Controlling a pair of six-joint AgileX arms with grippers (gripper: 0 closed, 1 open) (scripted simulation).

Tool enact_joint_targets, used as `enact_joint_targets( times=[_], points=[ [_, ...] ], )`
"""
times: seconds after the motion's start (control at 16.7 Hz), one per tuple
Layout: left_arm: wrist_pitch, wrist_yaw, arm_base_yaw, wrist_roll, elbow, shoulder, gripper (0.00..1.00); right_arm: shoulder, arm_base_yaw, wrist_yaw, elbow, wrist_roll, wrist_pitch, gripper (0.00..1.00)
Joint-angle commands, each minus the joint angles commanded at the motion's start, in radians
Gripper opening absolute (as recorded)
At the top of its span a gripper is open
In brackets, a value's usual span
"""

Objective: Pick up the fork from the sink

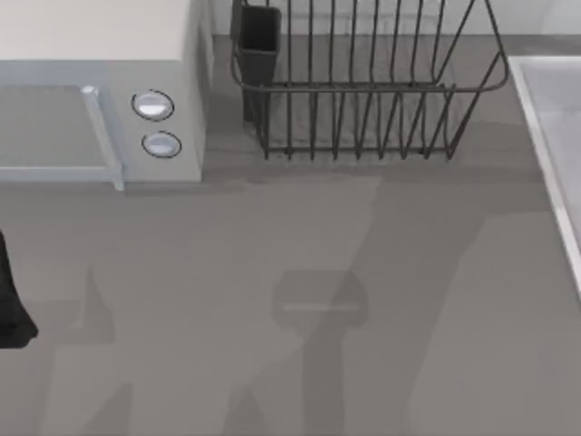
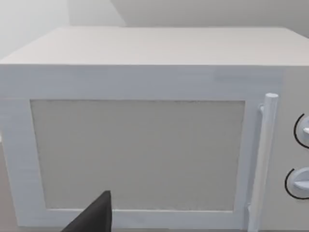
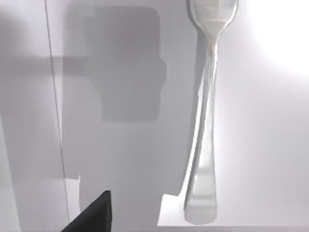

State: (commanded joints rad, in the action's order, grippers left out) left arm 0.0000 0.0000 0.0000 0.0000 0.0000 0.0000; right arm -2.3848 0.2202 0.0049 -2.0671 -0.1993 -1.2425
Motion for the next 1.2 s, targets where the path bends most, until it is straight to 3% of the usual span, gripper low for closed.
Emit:
enact_joint_targets(
  times=[0.48,1.2],
  points=[
    [0.0,0.0,0.0,0.0,0.0,0.0,1.0,-0.023,-0.004,0.0,-0.002,0.0,0.009,1.0],
    [0.0,0.0,0.0,0.0,0.0,0.0,1.0,-0.22,0.001,0.003,0.216,0.002,0.426,1.0]
  ],
)
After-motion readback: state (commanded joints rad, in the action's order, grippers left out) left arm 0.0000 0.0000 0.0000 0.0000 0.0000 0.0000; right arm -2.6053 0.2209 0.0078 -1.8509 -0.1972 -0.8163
